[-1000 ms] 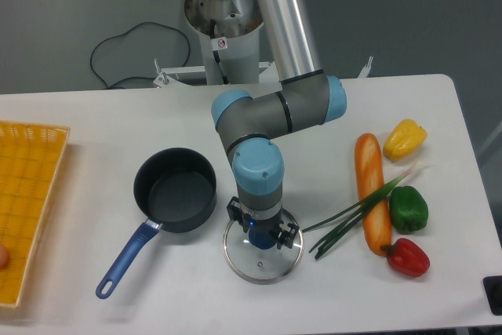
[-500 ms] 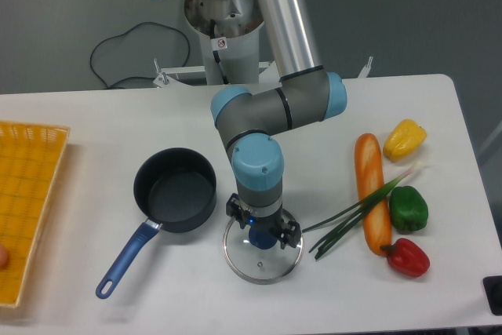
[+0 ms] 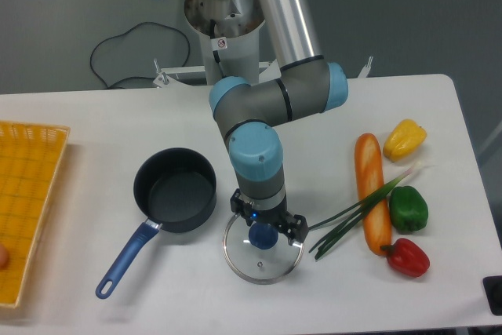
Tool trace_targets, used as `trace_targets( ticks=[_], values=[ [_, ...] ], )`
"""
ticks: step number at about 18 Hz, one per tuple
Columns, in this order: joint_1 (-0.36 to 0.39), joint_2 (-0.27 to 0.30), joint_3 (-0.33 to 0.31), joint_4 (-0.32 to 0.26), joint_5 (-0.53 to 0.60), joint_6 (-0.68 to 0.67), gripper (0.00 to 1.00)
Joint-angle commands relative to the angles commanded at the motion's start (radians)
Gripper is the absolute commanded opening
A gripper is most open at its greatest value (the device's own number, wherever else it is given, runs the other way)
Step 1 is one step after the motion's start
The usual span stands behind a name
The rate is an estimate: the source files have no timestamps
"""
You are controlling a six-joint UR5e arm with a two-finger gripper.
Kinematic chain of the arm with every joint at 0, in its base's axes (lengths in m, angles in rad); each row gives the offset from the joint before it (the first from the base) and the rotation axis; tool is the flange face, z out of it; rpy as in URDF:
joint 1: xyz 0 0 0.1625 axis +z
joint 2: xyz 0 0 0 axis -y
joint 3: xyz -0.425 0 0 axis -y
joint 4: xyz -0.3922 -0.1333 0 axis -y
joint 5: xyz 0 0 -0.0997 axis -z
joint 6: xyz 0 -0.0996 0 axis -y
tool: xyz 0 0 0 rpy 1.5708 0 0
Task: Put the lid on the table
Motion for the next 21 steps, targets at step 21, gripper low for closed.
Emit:
trace_targets(
  ticks=[21],
  values=[
    [0.140,0.167,-0.011,-0.227,-0.002,0.252,1.00]
  ],
)
